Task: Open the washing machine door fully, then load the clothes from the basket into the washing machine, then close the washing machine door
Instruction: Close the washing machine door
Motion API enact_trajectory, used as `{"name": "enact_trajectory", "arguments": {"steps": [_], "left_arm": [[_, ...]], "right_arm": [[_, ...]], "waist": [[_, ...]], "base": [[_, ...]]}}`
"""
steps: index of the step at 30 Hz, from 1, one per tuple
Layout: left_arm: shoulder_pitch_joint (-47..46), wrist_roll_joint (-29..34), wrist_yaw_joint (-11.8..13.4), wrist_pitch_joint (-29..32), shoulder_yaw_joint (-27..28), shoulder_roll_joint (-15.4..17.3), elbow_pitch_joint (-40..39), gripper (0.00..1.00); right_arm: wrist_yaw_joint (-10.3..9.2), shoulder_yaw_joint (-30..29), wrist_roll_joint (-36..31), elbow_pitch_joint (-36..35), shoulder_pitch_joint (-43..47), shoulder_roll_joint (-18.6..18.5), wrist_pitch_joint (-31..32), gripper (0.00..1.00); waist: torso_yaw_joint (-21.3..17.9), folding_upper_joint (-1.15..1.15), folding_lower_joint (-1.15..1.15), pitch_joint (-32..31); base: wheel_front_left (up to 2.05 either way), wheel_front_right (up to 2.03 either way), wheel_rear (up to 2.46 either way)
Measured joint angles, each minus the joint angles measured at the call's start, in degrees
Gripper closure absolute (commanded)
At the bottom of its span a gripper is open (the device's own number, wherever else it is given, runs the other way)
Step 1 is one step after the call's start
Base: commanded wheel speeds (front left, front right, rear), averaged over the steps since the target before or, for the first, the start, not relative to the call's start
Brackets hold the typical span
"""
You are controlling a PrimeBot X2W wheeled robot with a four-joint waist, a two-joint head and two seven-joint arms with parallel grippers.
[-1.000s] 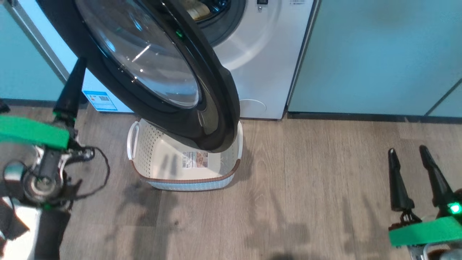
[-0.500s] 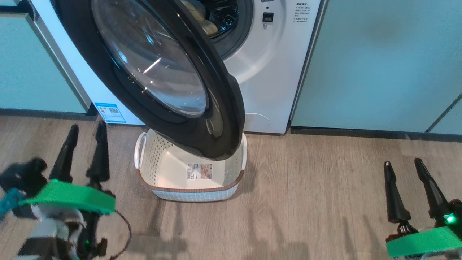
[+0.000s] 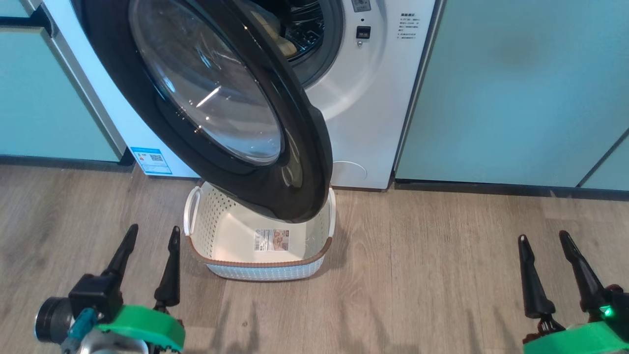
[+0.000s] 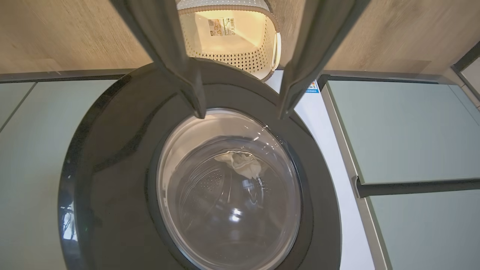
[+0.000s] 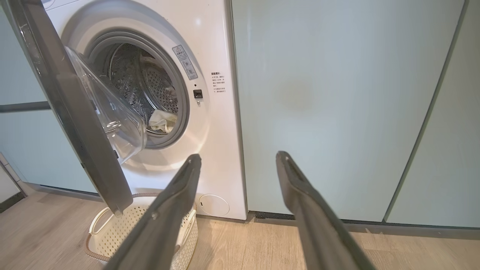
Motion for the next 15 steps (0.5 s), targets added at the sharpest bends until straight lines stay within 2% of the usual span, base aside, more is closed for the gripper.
{"name": "enact_trajectory", "arguments": {"steps": [15], "left_arm": [[-0.1, 2.0, -1.9, 0.0, 0.1, -1.4, 2.3, 0.0]], "right_arm": [[0.0, 0.0, -0.1, 0.0, -0.1, 0.0, 0.0, 0.0]], "waist": [[-0.2, 0.0, 0.0, -0.3]], "base": [[0.0, 0.0, 0.0]]}}
